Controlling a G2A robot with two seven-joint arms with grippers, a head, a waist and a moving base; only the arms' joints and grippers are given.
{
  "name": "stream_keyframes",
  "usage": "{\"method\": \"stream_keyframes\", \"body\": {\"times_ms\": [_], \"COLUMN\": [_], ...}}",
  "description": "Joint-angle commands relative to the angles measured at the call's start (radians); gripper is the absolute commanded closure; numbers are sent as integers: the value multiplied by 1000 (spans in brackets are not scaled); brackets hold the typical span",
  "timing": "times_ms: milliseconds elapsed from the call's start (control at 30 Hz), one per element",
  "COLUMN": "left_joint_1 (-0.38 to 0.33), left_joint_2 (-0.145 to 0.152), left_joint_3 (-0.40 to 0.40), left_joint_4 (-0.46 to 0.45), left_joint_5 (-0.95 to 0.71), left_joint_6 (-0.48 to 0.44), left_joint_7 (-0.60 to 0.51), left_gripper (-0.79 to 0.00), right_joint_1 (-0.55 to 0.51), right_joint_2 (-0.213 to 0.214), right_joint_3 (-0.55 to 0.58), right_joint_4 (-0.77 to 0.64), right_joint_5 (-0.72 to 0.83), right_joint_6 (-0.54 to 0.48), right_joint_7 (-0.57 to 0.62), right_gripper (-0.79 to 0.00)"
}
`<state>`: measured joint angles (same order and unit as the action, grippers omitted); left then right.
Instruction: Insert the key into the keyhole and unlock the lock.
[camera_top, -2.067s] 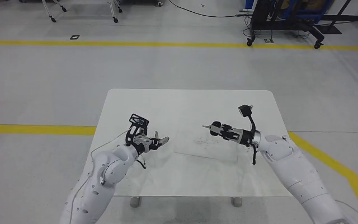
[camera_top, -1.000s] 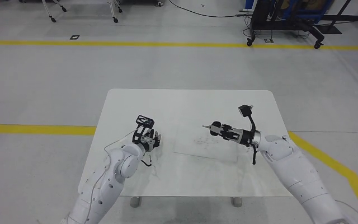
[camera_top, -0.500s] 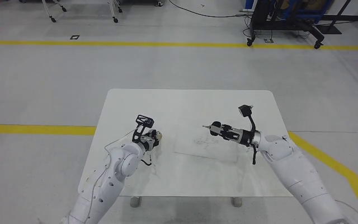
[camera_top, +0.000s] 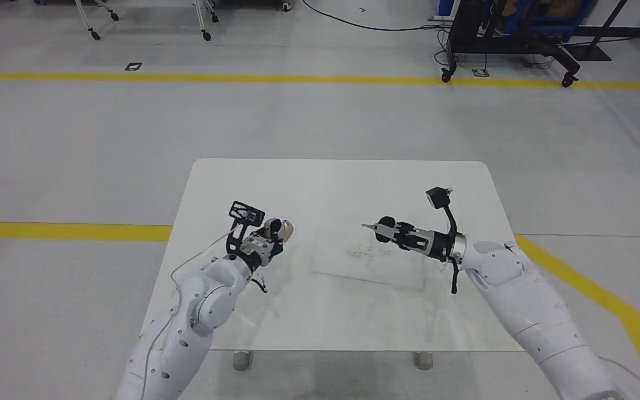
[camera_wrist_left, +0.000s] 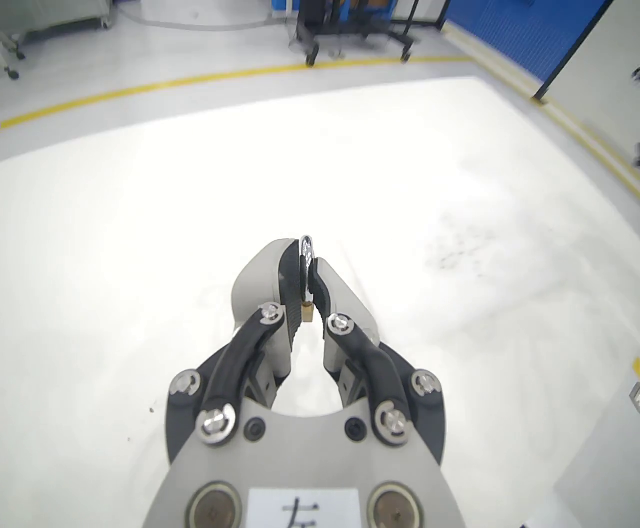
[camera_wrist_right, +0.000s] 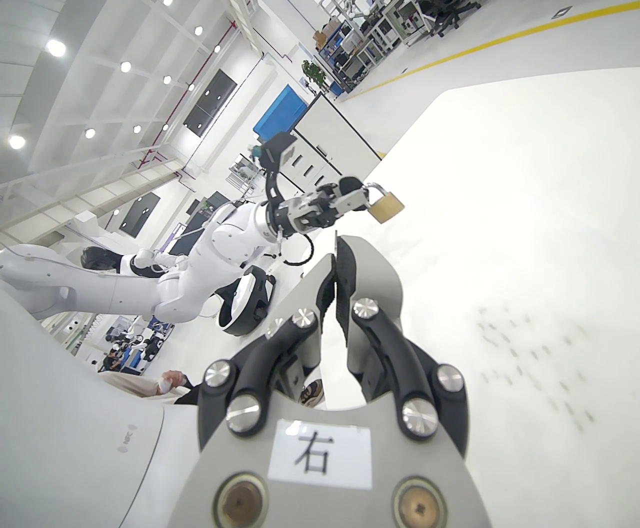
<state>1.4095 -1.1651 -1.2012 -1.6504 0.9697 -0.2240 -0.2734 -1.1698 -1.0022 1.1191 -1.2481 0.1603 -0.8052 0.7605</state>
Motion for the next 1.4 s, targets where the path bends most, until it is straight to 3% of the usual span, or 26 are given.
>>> {"method": "stream_keyframes", "body": {"times_ms": [0,100,233,433,500,567,700,867,1033,1367], "left_joint_1": [48,96,71,-8,-22,-33,-18,-7,-50,-125], "left_joint_2": [6,10,9,7,10,15,20,19,8,-15], "left_joint_3": [-37,-83,-86,-51,-60,-82,-87,-26,63,145], "left_joint_4": [-34,-31,69,175,190,193,121,45,82,193], "left_joint_5": [-59,-241,-554,-824,-819,-710,-383,-39,130,181], "left_joint_6": [-71,-212,-417,-537,-525,-461,-288,-92,-25,10], "left_joint_7": [64,124,81,-58,-80,-76,-26,-29,-56,-66], "left_gripper": [0,0,0,0,0,0,0,0,0,0], "right_joint_1": [0,0,0,0,0,0,0,0,0,0], "right_joint_2": [0,0,0,0,0,0,0,0,0,0], "right_joint_3": [0,0,0,0,0,0,0,0,0,0], "right_joint_4": [0,0,0,0,0,0,0,0,0,0], "right_joint_5": [0,0,0,0,0,0,0,0,0,0], "right_joint_6": [0,0,0,0,0,0,0,0,0,0], "right_joint_7": [0,0,0,0,0,0,0,0,0,0], "right_gripper": [0,0,0,0,0,0,0,0,0,0]}}
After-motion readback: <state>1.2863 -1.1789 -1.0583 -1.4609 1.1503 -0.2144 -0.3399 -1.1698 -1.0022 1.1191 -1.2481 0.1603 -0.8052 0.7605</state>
